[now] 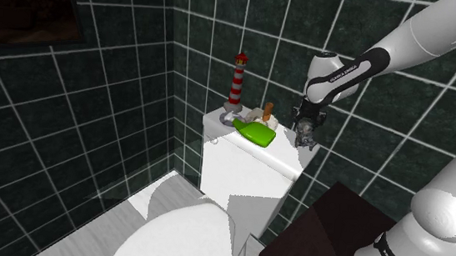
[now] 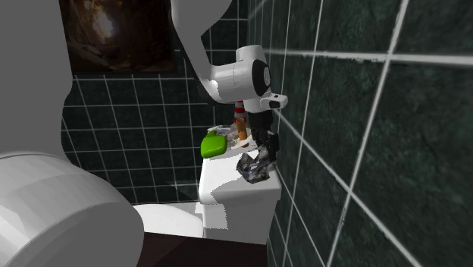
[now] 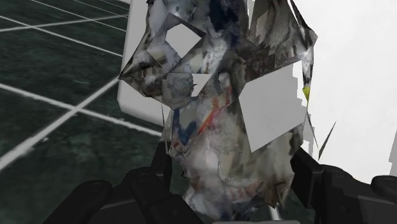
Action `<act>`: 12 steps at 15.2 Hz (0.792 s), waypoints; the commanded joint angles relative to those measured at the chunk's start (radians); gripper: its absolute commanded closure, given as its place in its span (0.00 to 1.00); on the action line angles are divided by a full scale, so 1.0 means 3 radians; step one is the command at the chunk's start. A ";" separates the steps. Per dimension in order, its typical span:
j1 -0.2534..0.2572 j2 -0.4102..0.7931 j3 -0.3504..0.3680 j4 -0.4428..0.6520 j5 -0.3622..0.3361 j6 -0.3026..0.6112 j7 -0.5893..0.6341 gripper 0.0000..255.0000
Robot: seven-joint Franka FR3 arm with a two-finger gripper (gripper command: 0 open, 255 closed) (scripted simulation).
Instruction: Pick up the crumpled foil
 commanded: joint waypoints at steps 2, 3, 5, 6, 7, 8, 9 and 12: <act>-0.0006 0.0013 -0.0007 -0.0004 0.0000 0.0002 -0.0002 1.00; -0.0006 0.0008 -0.0007 -0.0005 0.0001 -0.0001 -0.0003 1.00; -0.0008 0.0011 -0.0008 0.0000 0.0002 -0.0002 -0.0007 1.00; -0.0007 0.0014 -0.0008 0.0001 0.0002 -0.0001 -0.0004 1.00; -0.0006 0.0017 -0.0007 0.0006 0.0002 -0.0003 -0.0004 1.00; -0.0007 0.0021 -0.0008 0.0007 0.0002 0.0000 -0.0005 1.00; -0.0005 0.0015 -0.0005 -0.0004 -0.0001 0.0004 0.0003 1.00; -0.0006 -0.0085 0.0005 0.0023 0.0037 -0.0121 -0.0043 1.00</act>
